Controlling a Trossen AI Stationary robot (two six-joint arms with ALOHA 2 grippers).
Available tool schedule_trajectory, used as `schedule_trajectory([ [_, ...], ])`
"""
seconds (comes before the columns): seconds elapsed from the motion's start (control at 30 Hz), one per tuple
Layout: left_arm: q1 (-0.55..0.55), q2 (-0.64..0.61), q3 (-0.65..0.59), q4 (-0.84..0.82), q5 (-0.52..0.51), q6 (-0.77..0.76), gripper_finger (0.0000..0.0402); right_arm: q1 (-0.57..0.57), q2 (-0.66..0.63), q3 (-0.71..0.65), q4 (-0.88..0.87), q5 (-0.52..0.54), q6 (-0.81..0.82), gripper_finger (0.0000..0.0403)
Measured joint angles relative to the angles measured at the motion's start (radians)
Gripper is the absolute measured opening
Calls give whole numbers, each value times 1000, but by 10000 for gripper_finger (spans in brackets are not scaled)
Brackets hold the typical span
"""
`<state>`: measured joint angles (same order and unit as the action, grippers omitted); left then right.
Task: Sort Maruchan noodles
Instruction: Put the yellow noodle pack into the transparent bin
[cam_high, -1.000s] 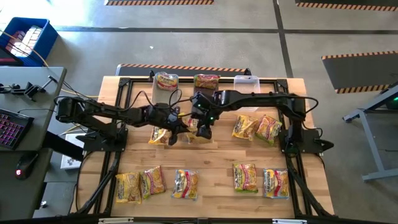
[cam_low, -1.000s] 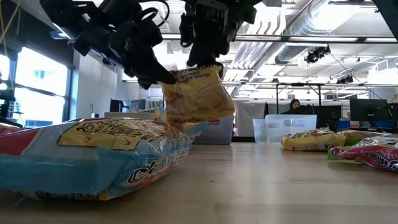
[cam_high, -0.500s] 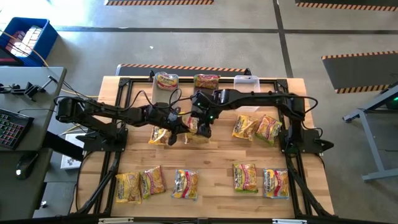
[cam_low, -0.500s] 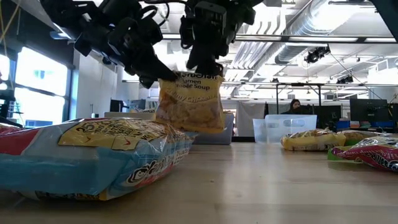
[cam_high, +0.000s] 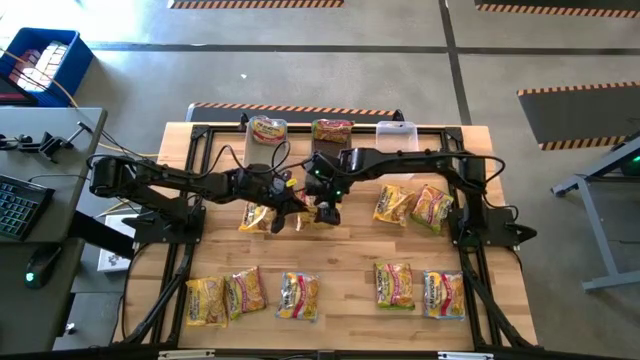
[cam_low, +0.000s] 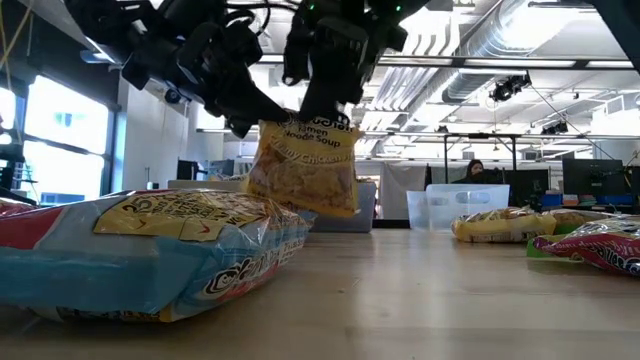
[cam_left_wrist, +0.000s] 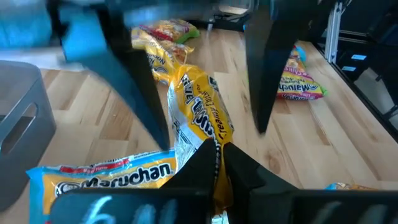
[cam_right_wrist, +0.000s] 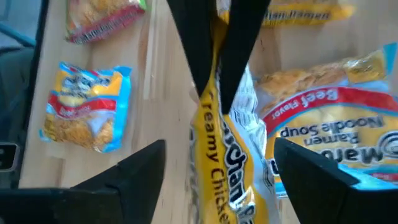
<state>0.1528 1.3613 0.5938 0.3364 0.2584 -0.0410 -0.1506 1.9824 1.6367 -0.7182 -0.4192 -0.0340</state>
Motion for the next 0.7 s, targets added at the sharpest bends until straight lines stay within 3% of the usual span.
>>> schedule_trajectory([
  [0.23,0,0,0,5,1,0,5,1,47,0,5,-53,-1,247],
  [0.4,0,0,0,12,3,0,7,1,47,0,9,-52,7,179],
  [0.57,7,-6,0,25,-2,-28,36,1,47,0,11,-52,7,95],
  [0.7,26,-57,-2,-3,-7,-35,71,0,42,9,-9,-49,6,71],
])
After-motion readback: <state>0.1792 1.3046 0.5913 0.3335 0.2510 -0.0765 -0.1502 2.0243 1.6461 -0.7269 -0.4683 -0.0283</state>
